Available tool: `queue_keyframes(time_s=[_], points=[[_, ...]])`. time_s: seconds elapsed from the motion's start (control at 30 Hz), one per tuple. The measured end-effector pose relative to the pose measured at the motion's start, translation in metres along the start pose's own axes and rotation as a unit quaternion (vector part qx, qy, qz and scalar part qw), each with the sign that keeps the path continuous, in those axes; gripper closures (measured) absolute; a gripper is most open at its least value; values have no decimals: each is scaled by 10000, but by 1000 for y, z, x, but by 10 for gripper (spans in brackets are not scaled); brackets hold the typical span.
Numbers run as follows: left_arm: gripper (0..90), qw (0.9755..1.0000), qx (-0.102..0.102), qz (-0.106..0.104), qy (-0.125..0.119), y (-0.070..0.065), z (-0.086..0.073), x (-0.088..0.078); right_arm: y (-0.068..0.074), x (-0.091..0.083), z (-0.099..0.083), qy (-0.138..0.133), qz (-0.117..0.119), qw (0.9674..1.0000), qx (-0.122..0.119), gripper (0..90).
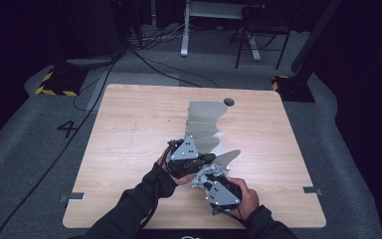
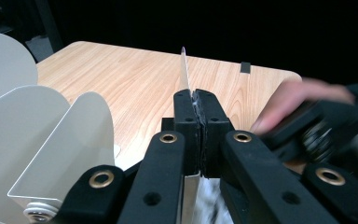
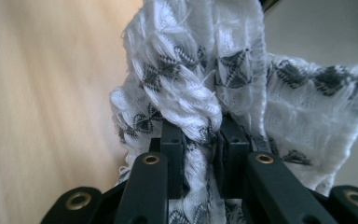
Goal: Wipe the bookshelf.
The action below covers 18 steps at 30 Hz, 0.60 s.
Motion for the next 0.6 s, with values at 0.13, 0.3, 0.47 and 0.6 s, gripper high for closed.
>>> queue_keyframes(time_s=[0.13, 0.3, 0.47, 0.6], points=[[885, 10000, -18, -31, -12, 0, -1, 0, 3, 5, -30, 496, 191, 9986, 28, 767], [884, 10000, -43, 10, -45, -2, 0, 1, -24, -8, -65, 894, -86, 9939, 645, 768], [878, 10000, -10, 41, -81, -7, 1, 6, -53, -24, -75, 947, -581, 9888, 992, 766], [857, 10000, -43, -25, -86, -15, 2, 13, -69, -36, -77, 890, -863, 9855, 1156, 766]])
Point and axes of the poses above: each handheld gripper's, and its own axes: x roughly forward along the jaws, z roughly out of its top, y roughly to its left, the point moved 6 cm from there along x, roughly forward along the jaws, and after that the axes turned 11 degrees about -y, right-handed, at the moved point
